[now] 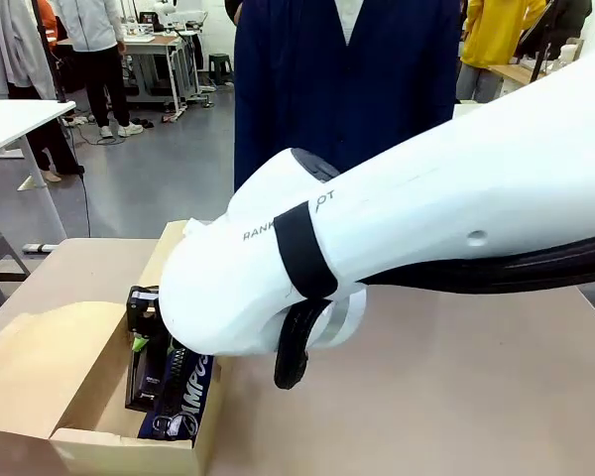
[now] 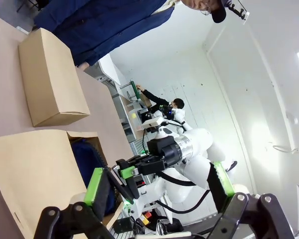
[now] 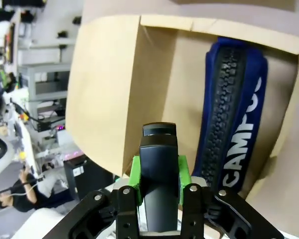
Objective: Place items inside the box.
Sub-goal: Pick up a Pencil pouch or Stapler and place it inside the Mailer Box closest to the robot.
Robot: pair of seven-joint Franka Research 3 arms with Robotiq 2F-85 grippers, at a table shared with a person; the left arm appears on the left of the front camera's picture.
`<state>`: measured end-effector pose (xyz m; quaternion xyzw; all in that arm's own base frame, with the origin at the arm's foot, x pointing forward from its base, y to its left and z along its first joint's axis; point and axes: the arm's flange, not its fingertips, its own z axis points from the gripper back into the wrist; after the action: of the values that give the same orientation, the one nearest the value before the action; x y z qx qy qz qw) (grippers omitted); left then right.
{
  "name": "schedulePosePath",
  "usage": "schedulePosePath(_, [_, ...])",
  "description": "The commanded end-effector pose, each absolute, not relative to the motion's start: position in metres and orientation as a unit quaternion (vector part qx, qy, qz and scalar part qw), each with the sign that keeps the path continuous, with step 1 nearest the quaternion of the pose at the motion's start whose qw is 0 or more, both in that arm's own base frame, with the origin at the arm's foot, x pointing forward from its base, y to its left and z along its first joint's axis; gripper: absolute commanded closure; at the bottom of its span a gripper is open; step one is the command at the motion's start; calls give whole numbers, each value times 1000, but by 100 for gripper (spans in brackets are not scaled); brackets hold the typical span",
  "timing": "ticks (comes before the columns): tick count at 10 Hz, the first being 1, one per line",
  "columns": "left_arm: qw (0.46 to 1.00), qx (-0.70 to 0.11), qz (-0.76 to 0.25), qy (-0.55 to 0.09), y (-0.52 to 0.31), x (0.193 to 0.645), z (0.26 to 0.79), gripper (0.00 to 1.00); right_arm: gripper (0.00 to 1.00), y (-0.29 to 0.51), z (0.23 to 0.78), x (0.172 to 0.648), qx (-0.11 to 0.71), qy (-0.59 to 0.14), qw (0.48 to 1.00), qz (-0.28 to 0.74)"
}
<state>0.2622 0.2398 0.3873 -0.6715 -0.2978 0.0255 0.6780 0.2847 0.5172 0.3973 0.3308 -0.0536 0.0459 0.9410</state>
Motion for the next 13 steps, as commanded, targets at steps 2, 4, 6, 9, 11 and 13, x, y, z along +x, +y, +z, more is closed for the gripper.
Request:
schedulePosePath(2, [672,-674,17,-306,239,261,389,0,68,561,412,298,328,-44,943,35])
schedulePosePath(4, [672,-674,17,-306,239,261,389,0,68,563,404,302,322,-50,945,27])
schedulePosePath(6, [672,-674,17,-306,239,261,389,0,68,564,398,304,316,-50,947,21])
schedulePosePath(9, [672,-674,17,-306,239,261,389,0,11,562,400,304,323,-57,944,13])
schedulePosePath(11, [672,-674,17,-306,239,261,389,0,0,558,400,305,327,-57,943,7])
schedulePosePath(13, [672,-674,17,-306,239,261,389,0,0,552,402,306,334,-52,941,5])
